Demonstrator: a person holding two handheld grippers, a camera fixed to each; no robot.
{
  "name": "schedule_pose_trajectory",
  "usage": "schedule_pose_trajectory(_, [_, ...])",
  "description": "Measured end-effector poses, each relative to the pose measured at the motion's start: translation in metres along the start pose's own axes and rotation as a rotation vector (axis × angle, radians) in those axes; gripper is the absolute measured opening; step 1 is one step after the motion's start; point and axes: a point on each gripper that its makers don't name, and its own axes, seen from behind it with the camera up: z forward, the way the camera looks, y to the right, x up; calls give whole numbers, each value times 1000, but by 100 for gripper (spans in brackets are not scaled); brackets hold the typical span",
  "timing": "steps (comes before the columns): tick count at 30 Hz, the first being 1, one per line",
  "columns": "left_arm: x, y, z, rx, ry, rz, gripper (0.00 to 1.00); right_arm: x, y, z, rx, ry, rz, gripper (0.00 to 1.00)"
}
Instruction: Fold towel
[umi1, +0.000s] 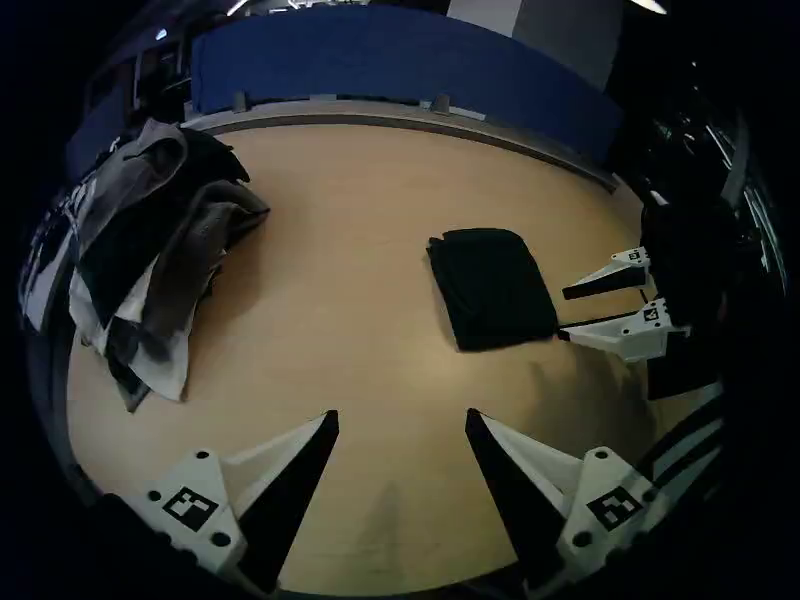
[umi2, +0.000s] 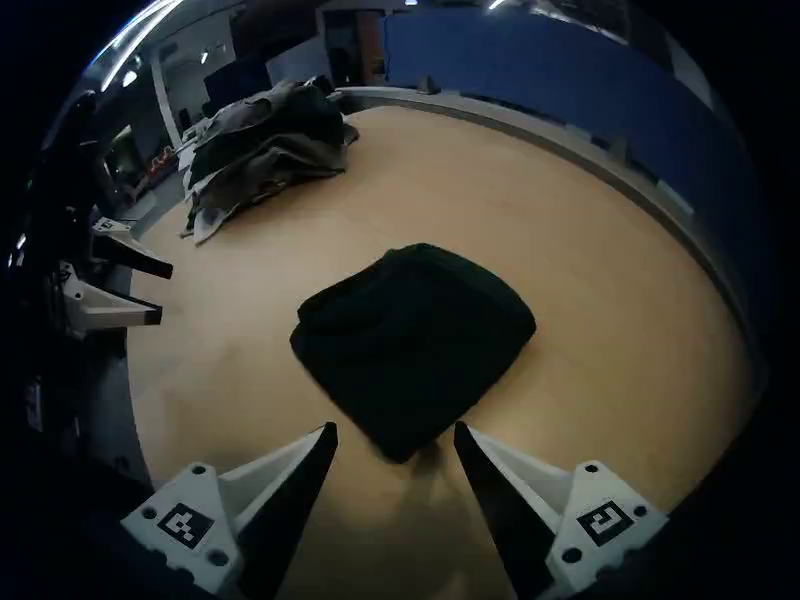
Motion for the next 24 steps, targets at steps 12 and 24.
schedule_pose_trajectory(12, [1,-2,-4,10,8,-8,94,-12,7,6,-25,-28,6,90])
schedule_pose_trajectory(24, [0,-5,-7,15,12,-13,95,-27,6,17,-47,-61,13,57])
